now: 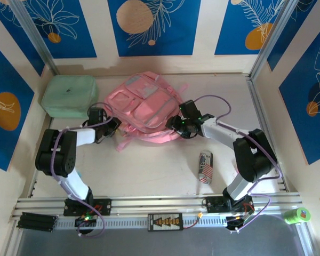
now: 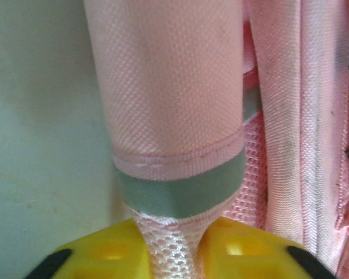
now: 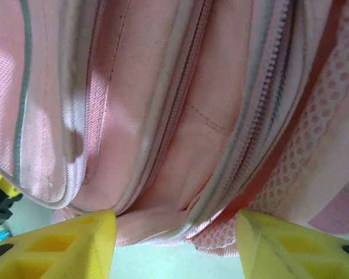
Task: Pack the student bag
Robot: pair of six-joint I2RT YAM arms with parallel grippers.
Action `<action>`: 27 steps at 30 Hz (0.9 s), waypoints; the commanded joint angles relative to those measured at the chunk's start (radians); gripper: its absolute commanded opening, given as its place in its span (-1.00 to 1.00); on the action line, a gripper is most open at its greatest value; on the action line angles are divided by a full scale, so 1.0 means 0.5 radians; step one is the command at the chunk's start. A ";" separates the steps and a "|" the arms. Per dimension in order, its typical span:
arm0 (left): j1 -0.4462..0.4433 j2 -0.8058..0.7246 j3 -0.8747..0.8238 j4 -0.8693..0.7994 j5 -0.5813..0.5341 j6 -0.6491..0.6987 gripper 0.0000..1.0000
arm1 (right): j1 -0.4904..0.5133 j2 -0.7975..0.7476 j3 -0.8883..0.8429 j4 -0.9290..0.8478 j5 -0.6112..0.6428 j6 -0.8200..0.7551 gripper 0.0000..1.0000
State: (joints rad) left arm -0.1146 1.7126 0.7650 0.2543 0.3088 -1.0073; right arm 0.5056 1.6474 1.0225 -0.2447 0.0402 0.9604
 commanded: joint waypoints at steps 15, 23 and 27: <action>-0.165 -0.182 0.114 0.006 0.260 0.073 -1.00 | -0.325 0.557 0.627 -0.181 0.133 -0.488 -0.10; -0.299 -0.207 0.227 -0.033 0.189 -0.049 -1.00 | -0.281 0.049 0.492 -0.529 0.460 -0.657 0.12; -0.348 -0.227 0.260 -0.029 0.127 -0.101 -1.00 | -0.091 -0.134 0.425 -0.646 0.488 -0.673 0.08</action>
State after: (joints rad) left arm -0.2600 1.6501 0.8410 0.2005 0.3538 -1.0351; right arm 0.3897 1.6306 1.2617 -0.4732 0.2443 0.6579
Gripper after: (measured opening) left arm 0.045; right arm 0.544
